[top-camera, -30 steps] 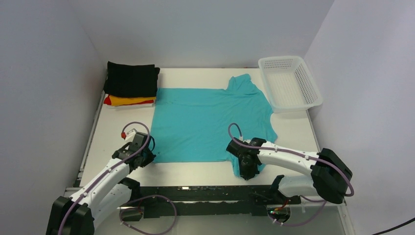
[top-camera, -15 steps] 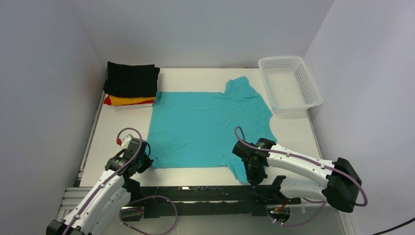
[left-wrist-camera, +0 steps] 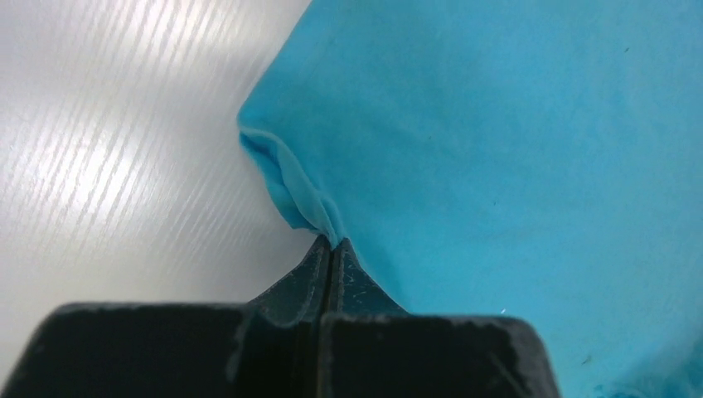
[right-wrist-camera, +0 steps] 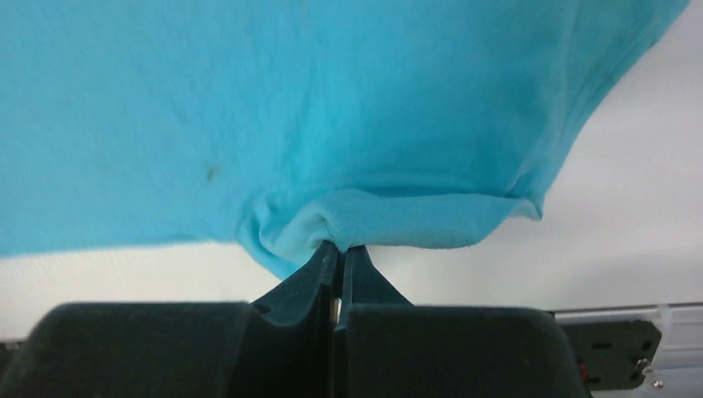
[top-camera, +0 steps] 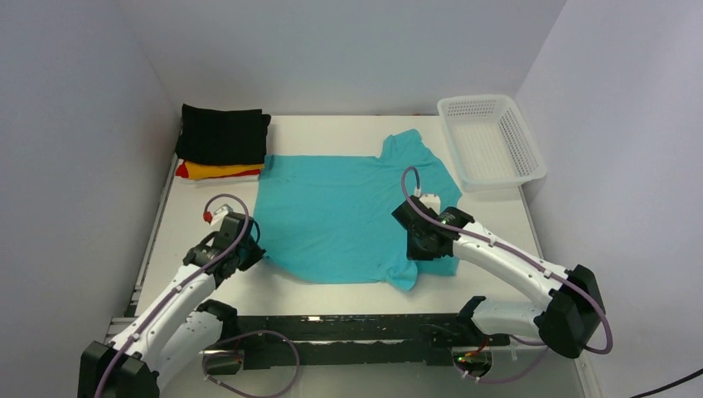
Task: Fold and stack the t-shirts
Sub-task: Fold the flattened tshirt in 1/3 of the way
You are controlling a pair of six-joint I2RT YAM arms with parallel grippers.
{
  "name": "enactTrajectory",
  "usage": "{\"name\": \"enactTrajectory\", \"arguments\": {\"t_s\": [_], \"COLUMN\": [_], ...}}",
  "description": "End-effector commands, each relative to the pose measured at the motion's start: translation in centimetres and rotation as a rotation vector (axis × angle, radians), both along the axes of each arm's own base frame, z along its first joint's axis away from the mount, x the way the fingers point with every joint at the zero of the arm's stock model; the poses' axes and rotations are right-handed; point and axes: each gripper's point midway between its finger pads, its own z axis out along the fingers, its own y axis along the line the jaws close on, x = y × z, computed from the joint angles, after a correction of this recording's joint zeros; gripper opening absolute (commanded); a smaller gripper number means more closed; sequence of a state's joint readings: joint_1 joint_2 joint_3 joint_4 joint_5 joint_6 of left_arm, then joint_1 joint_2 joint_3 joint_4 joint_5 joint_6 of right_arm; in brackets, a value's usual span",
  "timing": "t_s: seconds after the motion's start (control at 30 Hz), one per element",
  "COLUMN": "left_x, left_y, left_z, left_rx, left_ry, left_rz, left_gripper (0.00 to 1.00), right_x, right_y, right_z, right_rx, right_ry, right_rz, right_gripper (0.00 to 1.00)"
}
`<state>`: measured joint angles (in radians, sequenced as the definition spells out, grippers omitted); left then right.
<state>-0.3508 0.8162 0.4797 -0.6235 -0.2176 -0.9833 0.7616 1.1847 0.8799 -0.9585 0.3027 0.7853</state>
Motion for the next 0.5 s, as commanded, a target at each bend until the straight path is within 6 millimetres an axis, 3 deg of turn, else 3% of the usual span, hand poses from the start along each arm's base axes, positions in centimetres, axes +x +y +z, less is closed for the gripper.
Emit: {"name": "enactTrajectory", "arguments": {"t_s": [0.0,0.2,0.47], "left_x": [3.1,5.8,8.2], "left_y": [1.2,2.2,2.2], "left_z": [2.7,3.7,3.2], "left_rx": [0.055,0.076,0.087], "left_ry": [-0.107,-0.156,-0.134], "left_rz": [0.061,0.081,0.079], "left_gripper": [0.0,0.0,0.0], "right_x": [5.4,9.2,12.0], "right_y": [-0.3,-0.3,-1.8], "right_z": [2.2,3.6,4.5], "right_rx": [-0.037,-0.013,-0.075], "right_ry": [-0.178,-0.263,-0.296], "right_rz": [-0.072,-0.147,-0.207], "right_gripper": [0.0,0.0,0.0]}}
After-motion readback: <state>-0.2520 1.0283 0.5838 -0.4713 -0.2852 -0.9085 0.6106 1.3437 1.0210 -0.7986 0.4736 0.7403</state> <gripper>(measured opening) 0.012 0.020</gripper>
